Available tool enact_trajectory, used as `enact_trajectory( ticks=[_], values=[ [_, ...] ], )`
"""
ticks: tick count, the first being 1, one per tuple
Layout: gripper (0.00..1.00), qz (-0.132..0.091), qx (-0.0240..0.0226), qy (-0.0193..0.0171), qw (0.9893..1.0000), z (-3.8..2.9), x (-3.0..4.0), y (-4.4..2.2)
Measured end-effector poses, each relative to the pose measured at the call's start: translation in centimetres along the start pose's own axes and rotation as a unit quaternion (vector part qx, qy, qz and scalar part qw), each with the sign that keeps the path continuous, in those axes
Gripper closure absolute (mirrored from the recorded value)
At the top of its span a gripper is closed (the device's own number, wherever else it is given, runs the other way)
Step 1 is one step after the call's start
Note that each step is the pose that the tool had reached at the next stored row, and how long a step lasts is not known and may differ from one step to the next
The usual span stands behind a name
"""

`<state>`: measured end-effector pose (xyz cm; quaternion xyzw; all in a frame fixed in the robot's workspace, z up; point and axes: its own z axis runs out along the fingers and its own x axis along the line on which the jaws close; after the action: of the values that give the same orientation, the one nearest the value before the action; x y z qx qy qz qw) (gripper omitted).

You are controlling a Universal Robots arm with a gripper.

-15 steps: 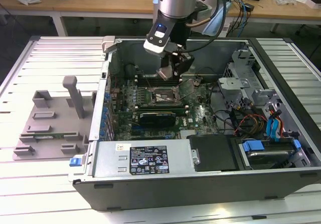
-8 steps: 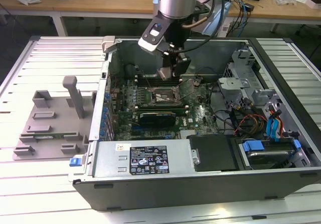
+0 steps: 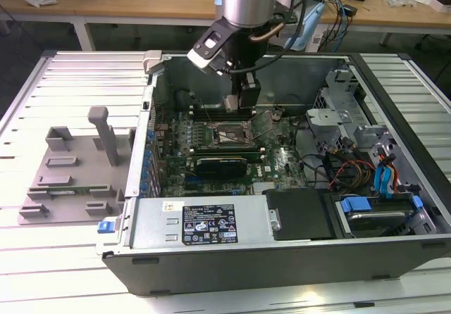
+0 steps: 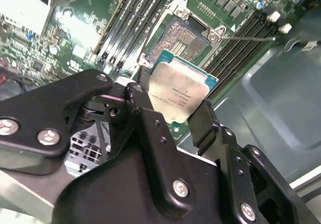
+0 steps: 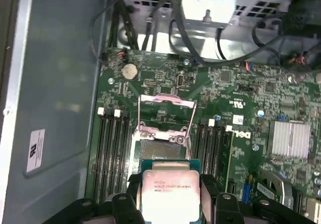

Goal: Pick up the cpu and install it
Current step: 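Place the cpu into insertion slot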

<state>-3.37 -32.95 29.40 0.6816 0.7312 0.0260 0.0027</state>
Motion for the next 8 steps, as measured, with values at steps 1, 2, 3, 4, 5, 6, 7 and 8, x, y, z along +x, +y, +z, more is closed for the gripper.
enact_trajectory(
  ticks=[1,2,3,4,5,6,7,8],
  values=[
    [0.45,0.006,-0.0001,-0.0003,1.0000,0.00,0.00,0.00],
    [0.45,0.007,-0.0002,-0.0003,1.0000,0.02,0.00,-0.01],
    [0.45,0.007,-0.0006,-0.0001,1.0000,0.06,0.01,-0.09],
    [0.45,0.007,-0.0007,-0.0001,1.0000,0.11,0.01,-0.14],
    [0.45,0.007,-0.0007,-0.0003,1.0000,0.19,0.01,-0.20],
    [0.45,0.007,-0.0009,-0.0003,1.0000,0.28,0.01,-0.24],
    [0.45,0.007,-0.0010,-0.0003,1.0000,0.41,0.00,-0.25],
    [0.45,0.007,-0.0010,-0.0003,1.0000,0.66,0.00,-0.26]
  ],
)
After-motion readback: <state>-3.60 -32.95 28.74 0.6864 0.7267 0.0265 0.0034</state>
